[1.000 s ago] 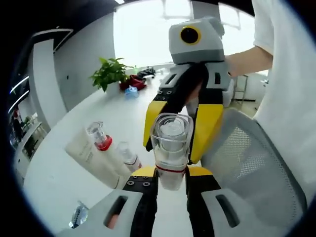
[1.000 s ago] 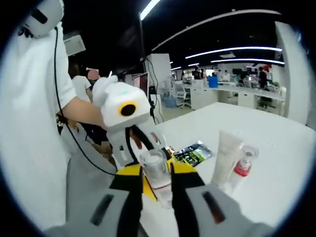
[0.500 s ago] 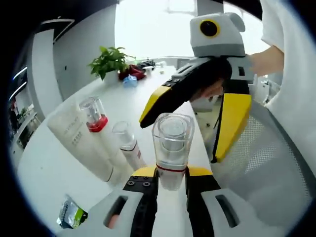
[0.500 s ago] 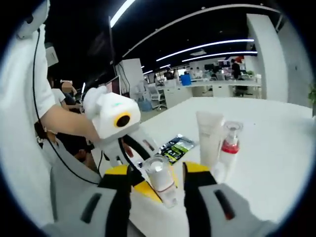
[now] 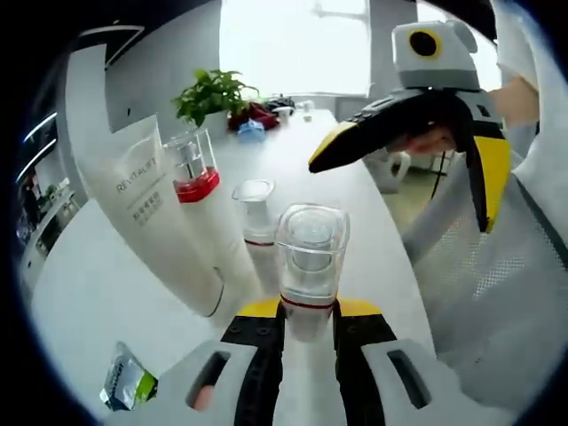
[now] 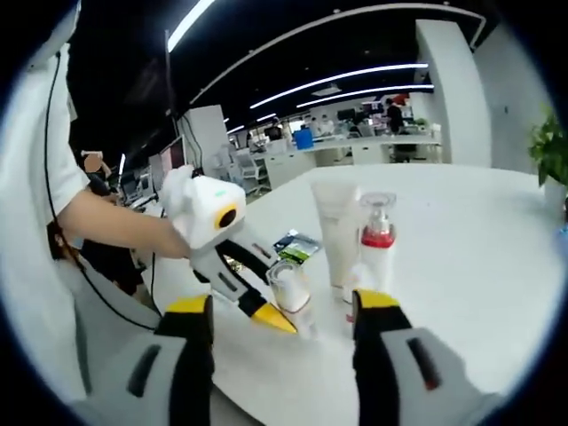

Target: Arrange the skincare products in the storage area until every visible bottle or jar stands upright without overlapping.

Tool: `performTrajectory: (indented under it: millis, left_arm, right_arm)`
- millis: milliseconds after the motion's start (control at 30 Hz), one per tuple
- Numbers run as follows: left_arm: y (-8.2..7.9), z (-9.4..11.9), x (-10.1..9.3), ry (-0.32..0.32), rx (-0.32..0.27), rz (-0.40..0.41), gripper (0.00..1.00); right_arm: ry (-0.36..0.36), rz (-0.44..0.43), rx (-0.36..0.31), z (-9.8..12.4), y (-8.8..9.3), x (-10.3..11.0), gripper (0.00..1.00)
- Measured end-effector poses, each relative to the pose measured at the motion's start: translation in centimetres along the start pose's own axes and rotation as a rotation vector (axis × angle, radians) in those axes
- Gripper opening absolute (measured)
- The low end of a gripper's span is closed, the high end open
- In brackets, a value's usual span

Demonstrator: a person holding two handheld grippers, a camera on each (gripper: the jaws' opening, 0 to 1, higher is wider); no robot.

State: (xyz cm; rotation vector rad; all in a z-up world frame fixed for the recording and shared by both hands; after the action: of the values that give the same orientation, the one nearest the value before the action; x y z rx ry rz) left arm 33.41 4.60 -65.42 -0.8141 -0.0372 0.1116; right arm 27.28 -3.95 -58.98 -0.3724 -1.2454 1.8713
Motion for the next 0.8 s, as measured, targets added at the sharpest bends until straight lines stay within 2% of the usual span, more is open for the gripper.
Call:
performTrajectory:
  millis: [267,467,800]
  left_arm:
    - [0.7,-1.1,1.3,-0.023,0.005,0.008,0.17]
    - [0.5,-1.3,1.9,-0.033,-0.029,0.041,0.18]
    - [-0.4,-2.1,2.8,-0.034,-0.024,0.021,0.18]
  right_arm:
    - [0.046,-0.031,0.006,0.9,0.6,-0.7,0.7]
    - [0.068,-0.045,0.006,1.3,0.9,-1.1,0.7]
    - [0.072,-0.055,0.013,1.2,1.3,-0.8,0.7]
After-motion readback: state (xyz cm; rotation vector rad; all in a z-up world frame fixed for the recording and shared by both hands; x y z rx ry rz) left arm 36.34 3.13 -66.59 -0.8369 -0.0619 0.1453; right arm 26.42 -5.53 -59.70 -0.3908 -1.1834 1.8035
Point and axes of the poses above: the point that each gripper's makers call its tool centre point, and the gripper's own axes: z roughly backward along the fingers, x roughly to its left, y roughly out of its underside, the point moved 5 cm from there along z, roughly backward along the fingers, and after that the axes turned 7 degrees about x, right-handed, at the moved point
